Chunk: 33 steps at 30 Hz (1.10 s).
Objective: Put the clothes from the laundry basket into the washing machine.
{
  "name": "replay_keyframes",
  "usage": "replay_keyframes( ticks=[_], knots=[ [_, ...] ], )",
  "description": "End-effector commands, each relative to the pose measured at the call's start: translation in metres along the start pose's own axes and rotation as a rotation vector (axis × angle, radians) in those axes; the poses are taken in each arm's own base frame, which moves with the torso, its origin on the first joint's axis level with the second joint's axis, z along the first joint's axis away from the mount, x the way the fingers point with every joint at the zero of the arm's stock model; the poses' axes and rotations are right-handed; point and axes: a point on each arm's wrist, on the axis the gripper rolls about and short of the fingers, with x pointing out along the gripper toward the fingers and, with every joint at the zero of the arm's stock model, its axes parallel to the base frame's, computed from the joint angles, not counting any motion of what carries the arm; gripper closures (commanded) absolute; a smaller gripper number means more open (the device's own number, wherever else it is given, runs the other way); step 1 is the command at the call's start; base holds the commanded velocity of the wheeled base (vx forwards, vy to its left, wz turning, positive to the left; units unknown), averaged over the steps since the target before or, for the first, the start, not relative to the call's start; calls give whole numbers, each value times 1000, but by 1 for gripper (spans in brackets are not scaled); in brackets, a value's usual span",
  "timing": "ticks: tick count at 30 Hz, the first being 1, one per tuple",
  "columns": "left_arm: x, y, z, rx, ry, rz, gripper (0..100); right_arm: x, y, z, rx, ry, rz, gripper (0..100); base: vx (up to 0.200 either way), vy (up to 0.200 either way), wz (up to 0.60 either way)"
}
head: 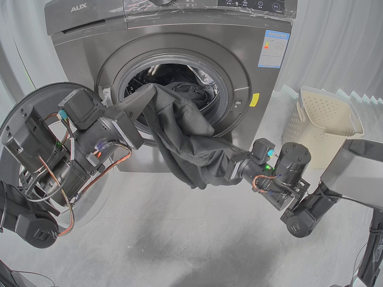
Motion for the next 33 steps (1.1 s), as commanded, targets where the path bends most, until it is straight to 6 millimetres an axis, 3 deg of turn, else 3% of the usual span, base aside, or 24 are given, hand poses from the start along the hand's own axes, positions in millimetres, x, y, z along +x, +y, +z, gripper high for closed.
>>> replay_keyframes(
  ticks=[1, 12, 19, 21, 33],
  knots=[
    [3, -1, 9, 3, -37, -5, 100, -2, 18, -45, 0, 119, 51, 0, 0, 0, 0],
    [3, -4, 17, 2, -68, -18, 100, 5, 45, -95, -12, 217, 165, 0, 0, 0, 0],
    [1, -6, 20, 1, -75, -23, 100, 20, 55, -100, -17, 183, 200, 0, 0, 0, 0],
    [0, -7, 23, 1, -84, -25, 100, 33, 59, -99, -15, 142, 221, 0, 0, 0, 0],
    [0, -8, 23, 2, -83, -31, 100, 76, 50, -107, -18, 38, 213, 0, 0, 0, 0]
  ],
)
